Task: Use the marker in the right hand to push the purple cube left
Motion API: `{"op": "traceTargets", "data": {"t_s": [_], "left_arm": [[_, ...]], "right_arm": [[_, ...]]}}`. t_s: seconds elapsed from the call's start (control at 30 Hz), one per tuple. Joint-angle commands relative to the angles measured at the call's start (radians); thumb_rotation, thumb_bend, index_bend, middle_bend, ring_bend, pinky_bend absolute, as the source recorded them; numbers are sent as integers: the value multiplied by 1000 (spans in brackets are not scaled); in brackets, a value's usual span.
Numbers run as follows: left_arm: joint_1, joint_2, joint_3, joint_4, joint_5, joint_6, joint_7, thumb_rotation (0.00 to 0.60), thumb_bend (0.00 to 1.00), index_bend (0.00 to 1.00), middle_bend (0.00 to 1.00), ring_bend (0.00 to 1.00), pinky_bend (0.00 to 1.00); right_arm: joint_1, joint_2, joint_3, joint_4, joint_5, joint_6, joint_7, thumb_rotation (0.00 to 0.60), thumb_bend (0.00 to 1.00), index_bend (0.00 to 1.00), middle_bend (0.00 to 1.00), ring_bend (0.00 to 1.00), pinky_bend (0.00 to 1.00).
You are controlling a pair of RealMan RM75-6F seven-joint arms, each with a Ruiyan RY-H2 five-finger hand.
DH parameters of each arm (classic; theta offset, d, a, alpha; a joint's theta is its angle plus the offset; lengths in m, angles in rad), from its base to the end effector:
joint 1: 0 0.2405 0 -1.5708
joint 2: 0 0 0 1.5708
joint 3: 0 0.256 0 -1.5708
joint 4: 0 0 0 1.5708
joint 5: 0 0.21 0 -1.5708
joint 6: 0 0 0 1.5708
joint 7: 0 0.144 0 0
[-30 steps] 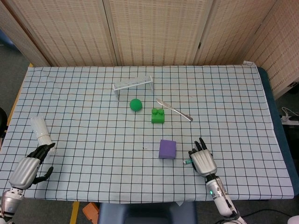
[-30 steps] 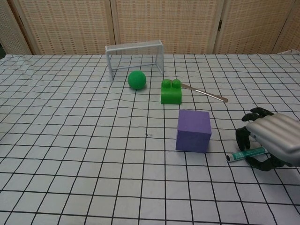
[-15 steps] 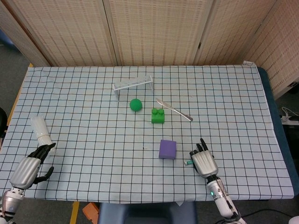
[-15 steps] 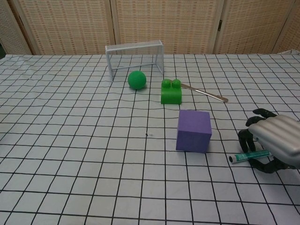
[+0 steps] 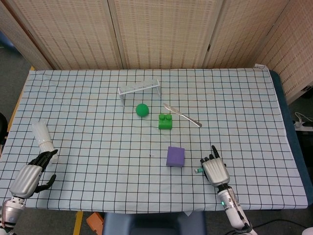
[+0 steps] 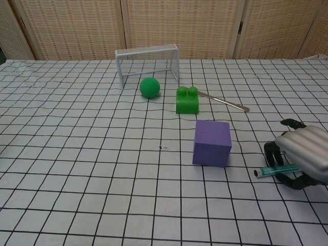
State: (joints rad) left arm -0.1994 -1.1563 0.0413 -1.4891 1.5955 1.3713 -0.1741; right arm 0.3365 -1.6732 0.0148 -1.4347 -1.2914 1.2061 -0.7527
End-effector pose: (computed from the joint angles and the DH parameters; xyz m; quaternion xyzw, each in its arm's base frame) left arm -0.3142 0.1973 0.1270 -0.6607 -0.4181 -0.3881 0.4879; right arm -0.2399 -0.2249 -0.0437 0.7611 -0.2966 0.2334 0.5275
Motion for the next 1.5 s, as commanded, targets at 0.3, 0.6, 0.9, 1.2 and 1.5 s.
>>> {"op": "traceTargets", "data": {"t_s": [0.3, 0.6, 0.9, 1.2, 1.5], "left_arm": [[0, -1, 0, -2, 1, 1, 5, 600, 443, 0, 131, 101, 286], [-3, 0, 2, -2, 6, -2, -4, 600, 442, 0, 131, 101, 286], [-3, 5, 4, -1, 12, 3, -22, 600, 442, 0, 130, 101, 286], [-3, 9, 7, -1, 19, 7, -35, 600, 441, 0, 131, 100, 286], [-2, 10, 8, -2, 23, 12, -37, 600, 442, 0, 131, 101, 286]], "right_arm": [[-22, 39, 31, -23, -26, 78, 50, 600, 400, 906, 792, 393, 96], [3, 39, 85, -46, 19, 60, 53, 600, 402, 910, 798, 400, 103], [60, -30, 116, -21, 80, -1, 0, 600, 403, 911, 799, 400, 104], [105, -84, 135, -7, 111, -25, -23, 600, 403, 911, 799, 400, 106], [154, -133, 155, 11, 134, -45, -44, 600, 403, 911, 799, 400, 107]]}}
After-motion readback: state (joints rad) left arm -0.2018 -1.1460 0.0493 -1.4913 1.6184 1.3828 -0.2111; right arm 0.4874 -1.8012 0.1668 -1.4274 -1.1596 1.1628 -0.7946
